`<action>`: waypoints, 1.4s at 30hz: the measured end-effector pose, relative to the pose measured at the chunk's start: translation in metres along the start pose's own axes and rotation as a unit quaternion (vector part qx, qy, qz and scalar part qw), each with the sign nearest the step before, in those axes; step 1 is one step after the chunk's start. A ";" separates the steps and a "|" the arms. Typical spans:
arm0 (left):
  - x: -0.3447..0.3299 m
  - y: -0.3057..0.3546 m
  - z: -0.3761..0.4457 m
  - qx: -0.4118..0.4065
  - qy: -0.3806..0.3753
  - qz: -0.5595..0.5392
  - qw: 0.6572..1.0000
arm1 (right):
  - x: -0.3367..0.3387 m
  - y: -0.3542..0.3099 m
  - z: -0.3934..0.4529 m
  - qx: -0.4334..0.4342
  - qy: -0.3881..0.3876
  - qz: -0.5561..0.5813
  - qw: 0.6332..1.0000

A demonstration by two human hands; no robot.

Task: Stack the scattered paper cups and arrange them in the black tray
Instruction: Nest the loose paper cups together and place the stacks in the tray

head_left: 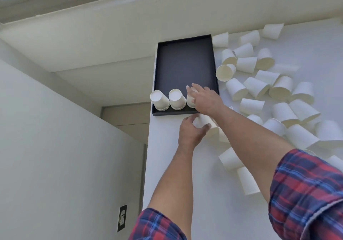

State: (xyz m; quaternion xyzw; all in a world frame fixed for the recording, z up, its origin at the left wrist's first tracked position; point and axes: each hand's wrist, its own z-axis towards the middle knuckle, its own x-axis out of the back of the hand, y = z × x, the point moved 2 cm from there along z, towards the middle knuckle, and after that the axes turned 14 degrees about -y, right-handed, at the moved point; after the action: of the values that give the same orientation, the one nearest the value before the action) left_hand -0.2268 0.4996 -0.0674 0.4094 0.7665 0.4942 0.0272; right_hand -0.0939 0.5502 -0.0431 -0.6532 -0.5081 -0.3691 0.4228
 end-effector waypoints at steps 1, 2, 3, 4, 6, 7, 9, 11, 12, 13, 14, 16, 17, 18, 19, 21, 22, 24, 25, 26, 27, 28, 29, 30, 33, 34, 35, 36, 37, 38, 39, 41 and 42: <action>-0.002 0.000 0.000 -0.001 -0.007 0.001 1.000 | 0.001 0.002 -0.004 -0.002 0.003 0.021 1.000; -0.003 0.000 -0.001 -0.002 -0.013 0.004 1.000 | 0.001 0.005 -0.010 -0.008 0.024 0.044 0.999; -0.004 0.000 -0.001 -0.003 -0.018 0.009 1.000 | 0.000 0.007 -0.018 -0.017 0.058 0.066 0.996; -0.005 0.001 -0.002 0.000 -0.023 0.015 1.000 | 0.000 0.010 -0.027 -0.025 0.094 0.088 0.991; -0.006 0.002 -0.003 0.016 -0.030 0.021 0.999 | -0.005 0.014 -0.047 -0.037 0.140 0.121 0.982; -0.006 0.002 -0.004 0.023 -0.031 0.025 0.999 | -0.008 0.015 -0.056 -0.037 0.145 0.123 0.981; -0.008 0.001 -0.006 0.031 -0.021 0.031 0.999 | -0.015 0.015 -0.076 -0.025 0.152 0.115 0.981; -0.007 -0.002 -0.010 0.034 0.005 0.021 0.999 | -0.021 0.015 -0.093 -0.015 0.170 0.131 0.976; -0.007 -0.006 -0.012 0.034 0.020 0.013 0.999 | -0.025 0.014 -0.100 -0.014 0.174 0.138 0.975; -0.007 -0.009 -0.016 0.035 0.034 0.003 0.999 | -0.028 0.013 -0.107 -0.014 0.170 0.140 0.975; -0.007 -0.013 -0.021 0.037 0.044 -0.015 0.998 | -0.032 0.012 -0.113 -0.013 0.161 0.140 0.977; -0.008 -0.021 -0.029 0.045 0.046 -0.080 0.995 | -0.040 0.010 -0.124 -0.004 0.143 0.140 0.980; -0.009 -0.025 -0.033 0.048 0.043 -0.117 0.991 | -0.043 0.008 -0.129 0.002 0.141 0.142 0.980; -0.009 -0.029 -0.038 0.048 0.045 -0.146 0.987 | -0.045 0.007 -0.135 0.007 0.143 0.144 0.979; -0.010 -0.032 -0.042 0.048 0.051 -0.170 0.983 | -0.046 0.005 -0.140 0.011 0.149 0.147 0.978; -0.010 -0.039 -0.054 0.051 0.072 -0.208 0.974 | -0.047 0.001 -0.150 0.011 0.161 0.154 0.975; -0.010 -0.043 -0.061 0.056 0.084 -0.225 0.969 | -0.048 0.001 -0.156 0.003 0.164 0.159 0.974; -0.011 -0.050 -0.077 0.064 0.113 -0.259 0.957 | -0.052 0.002 -0.170 -0.021 0.175 0.164 0.971; -0.012 -0.054 -0.086 0.068 0.125 -0.281 0.949 | -0.057 0.004 -0.179 -0.036 0.182 0.164 0.969; -0.013 -0.057 -0.095 0.072 0.133 -0.305 0.940 | -0.062 0.007 -0.188 -0.052 0.184 0.161 0.968; -0.015 -0.060 -0.103 0.076 0.136 -0.327 0.932 | -0.067 0.008 -0.197 -0.067 0.179 0.155 0.969; -0.018 -0.063 -0.111 0.080 0.136 -0.343 0.926 | -0.072 0.009 -0.206 -0.080 0.172 0.147 0.971; -0.021 -0.065 -0.119 0.084 0.133 -0.353 0.922 | -0.077 0.010 -0.213 -0.090 0.168 0.138 0.972; -0.024 -0.066 -0.125 0.087 0.128 -0.358 0.921 | -0.081 0.010 -0.218 -0.098 0.163 0.132 0.973; -0.034 -0.067 -0.138 0.091 0.113 -0.353 0.924 | -0.087 0.011 -0.225 -0.130 0.103 0.135 0.977; -0.036 -0.066 -0.140 0.090 0.108 -0.350 0.926 | -0.089 0.012 -0.224 -0.137 0.074 0.137 0.978; -0.039 -0.065 -0.143 0.088 0.103 -0.346 0.929 | -0.090 0.012 -0.224 -0.140 0.046 0.138 0.979; -0.041 -0.064 -0.145 0.087 0.097 -0.338 0.932 | -0.090 0.012 -0.223 -0.140 0.023 0.140 0.980; -0.042 -0.064 -0.147 0.088 0.092 -0.331 0.935 | -0.091 0.012 -0.222 -0.137 0.007 0.145 0.980; -0.043 -0.064 -0.148 0.088 0.089 -0.325 0.937 | -0.091 0.011 -0.221 -0.135 -0.002 0.158 0.978; -0.044 -0.064 -0.149 0.089 0.086 -0.320 0.939 | -0.091 0.011 -0.221 -0.133 -0.007 0.176 0.975; -0.045 -0.066 -0.151 0.091 0.080 -0.310 0.943 | -0.092 0.009 -0.220 -0.128 -0.013 0.208 0.970; -0.045 -0.068 -0.152 0.094 0.076 -0.308 0.944 | -0.092 0.009 -0.220 -0.126 -0.011 0.220 0.967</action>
State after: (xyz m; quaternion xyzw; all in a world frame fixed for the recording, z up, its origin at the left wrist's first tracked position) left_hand -0.3053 0.3463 -0.0592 0.1152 0.8978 0.4173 0.0812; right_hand -0.1166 0.3127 -0.0471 -0.8012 -0.3058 -0.3204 0.4025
